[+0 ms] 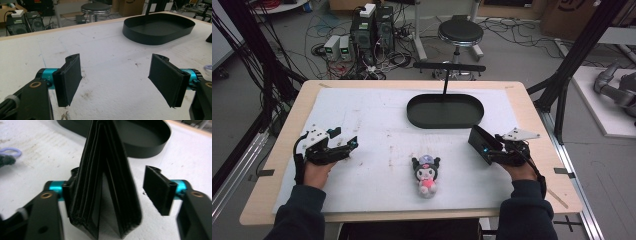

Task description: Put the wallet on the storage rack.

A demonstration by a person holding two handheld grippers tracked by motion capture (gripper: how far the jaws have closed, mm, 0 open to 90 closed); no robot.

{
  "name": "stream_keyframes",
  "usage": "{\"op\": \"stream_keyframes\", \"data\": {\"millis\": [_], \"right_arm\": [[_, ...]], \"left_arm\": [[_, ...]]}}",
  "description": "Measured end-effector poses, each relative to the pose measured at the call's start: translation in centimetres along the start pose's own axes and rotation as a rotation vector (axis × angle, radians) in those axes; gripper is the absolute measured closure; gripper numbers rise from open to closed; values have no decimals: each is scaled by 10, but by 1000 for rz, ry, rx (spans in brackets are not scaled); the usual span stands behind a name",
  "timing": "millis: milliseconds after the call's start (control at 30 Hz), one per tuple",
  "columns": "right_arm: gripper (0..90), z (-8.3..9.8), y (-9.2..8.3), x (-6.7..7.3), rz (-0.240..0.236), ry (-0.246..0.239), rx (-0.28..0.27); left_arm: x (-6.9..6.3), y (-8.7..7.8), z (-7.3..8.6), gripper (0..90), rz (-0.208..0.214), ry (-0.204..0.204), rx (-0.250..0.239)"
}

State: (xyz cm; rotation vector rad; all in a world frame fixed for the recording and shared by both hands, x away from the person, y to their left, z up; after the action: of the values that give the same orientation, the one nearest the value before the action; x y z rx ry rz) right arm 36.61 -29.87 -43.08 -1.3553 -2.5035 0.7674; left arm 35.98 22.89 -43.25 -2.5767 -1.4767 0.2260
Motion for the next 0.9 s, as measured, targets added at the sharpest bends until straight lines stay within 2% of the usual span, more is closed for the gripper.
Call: {"op": "stream_keyframes", "data": {"millis": [67, 133, 167, 300, 433, 600, 800, 900], "right_arm": [[539, 0, 2, 1, -16, 7, -1], [721, -1, 2, 2, -14, 1, 1], [759, -2, 1, 1, -4, -6, 3], [780, -5, 1, 1, -19, 39, -8], [780, -20, -3, 5, -36, 46, -58], [780, -47, 1, 13, -40, -11, -100], [781, -80, 23, 15, -44, -55, -100], [782, -93, 36, 17, -44, -57, -103]], "left_arm": [[0, 0, 0, 257, -3, -3, -4], [1, -1, 0, 257, -3, -10, -6], [2, -1, 0, 257, -5, -10, -5], [2, 0, 1, 257, -4, -12, -2], [2, 0, 1, 257, -3, -8, 0], [1, 0, 1, 257, -1, -5, 0], [2, 0, 1, 257, 6, -3, -3], [2, 0, 1, 257, 8, -3, -5]]}}
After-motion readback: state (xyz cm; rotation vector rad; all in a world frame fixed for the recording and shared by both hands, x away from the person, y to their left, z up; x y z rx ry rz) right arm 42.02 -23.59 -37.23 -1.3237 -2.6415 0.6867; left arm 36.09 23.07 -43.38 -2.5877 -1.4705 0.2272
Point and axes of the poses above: each handheld gripper's, and its own axes: y roughly forward along the jaws, z roughly out of its underside, x roughly to its left, the point moved 4 cm from there along y, roughly forward along the jaws, and after that the axes turned 5 degrees about -x, right-handed, at the moved point
